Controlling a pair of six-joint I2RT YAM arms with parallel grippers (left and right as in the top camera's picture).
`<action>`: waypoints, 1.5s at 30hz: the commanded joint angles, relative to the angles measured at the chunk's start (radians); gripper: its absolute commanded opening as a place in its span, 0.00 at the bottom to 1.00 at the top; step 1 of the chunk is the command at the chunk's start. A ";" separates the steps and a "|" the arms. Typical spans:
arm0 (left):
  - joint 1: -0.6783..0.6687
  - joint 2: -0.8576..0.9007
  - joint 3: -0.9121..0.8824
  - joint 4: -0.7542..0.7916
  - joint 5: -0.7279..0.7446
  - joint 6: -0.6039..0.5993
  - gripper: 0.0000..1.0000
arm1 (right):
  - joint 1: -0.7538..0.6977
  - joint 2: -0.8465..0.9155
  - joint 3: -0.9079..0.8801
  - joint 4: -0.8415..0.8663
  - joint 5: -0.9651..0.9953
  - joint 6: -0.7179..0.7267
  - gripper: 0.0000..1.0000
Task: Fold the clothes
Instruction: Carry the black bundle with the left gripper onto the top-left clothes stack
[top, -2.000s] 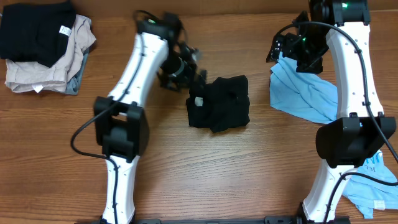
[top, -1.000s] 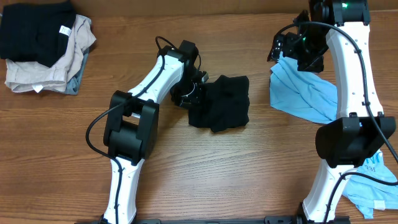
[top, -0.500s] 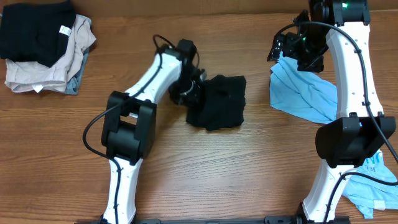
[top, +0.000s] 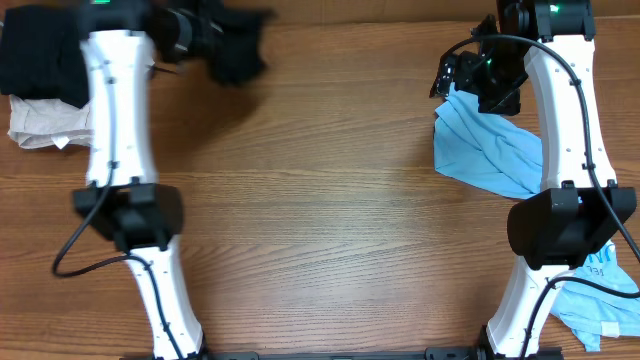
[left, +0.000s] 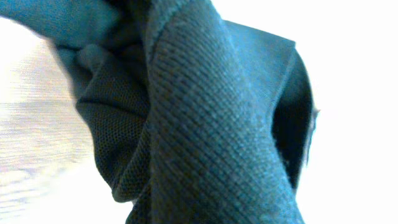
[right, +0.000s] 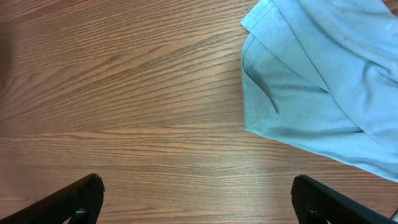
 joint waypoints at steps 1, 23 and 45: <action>0.102 -0.018 0.077 0.023 0.107 -0.129 0.04 | 0.002 -0.019 0.019 0.007 0.003 -0.003 1.00; 0.335 0.041 0.077 0.462 -0.160 -0.326 0.04 | 0.003 -0.019 0.019 0.007 0.002 0.001 1.00; 0.509 0.212 0.078 0.204 -0.124 -0.179 0.09 | 0.003 -0.019 0.019 0.014 -0.001 0.001 1.00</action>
